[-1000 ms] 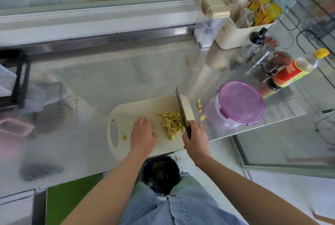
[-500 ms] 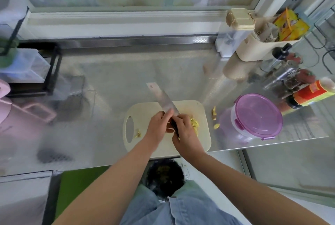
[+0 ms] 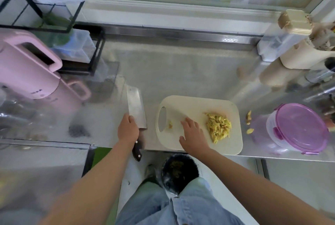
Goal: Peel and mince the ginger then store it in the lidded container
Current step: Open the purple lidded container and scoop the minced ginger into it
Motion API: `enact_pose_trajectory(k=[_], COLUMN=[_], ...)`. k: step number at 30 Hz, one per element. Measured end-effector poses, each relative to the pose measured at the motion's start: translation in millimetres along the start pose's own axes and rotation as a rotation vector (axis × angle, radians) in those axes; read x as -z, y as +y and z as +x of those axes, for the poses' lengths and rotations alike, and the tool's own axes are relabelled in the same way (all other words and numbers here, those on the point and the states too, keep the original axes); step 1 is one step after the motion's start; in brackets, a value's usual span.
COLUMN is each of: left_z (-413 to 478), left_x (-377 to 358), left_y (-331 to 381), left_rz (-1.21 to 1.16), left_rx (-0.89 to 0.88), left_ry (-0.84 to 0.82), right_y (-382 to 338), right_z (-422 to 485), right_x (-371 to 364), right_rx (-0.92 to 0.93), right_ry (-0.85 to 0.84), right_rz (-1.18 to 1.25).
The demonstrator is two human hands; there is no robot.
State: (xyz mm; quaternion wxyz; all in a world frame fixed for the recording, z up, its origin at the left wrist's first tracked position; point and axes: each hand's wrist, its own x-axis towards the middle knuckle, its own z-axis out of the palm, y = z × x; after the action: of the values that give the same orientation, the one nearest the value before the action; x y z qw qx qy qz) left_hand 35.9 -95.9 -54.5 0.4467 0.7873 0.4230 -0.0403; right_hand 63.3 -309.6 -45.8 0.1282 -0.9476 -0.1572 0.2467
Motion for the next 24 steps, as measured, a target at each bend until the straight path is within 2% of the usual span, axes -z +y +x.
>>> enact_pose_trajectory(k=[6,12,18,21,24], left_z=[-2,-12,-9,-10,-16], left_x=[9,2,2,1,-3], left_y=[-11,-17,-22,-21,-15], left_rz=[0.242,0.520,0.494,0.556,0.630], left_rx=[-0.016,-0.170,-0.224,-0.267,-0.424], left_ry=[-0.059,-0.001,0.018,0.039,0.110], right_y=[-3,-7,-7,-4,5], right_z=[-4,-8,-9,-9,-9], right_x=[-9,-15,-20,-18,-13], right_rx=[-0.043,-0.069,-0.083,-0.063,-0.036], right_ry=[0.042,0.060,0.060,0.035,0.082], right_rz=[-0.024,-0.002,0.021,0.051,0.215])
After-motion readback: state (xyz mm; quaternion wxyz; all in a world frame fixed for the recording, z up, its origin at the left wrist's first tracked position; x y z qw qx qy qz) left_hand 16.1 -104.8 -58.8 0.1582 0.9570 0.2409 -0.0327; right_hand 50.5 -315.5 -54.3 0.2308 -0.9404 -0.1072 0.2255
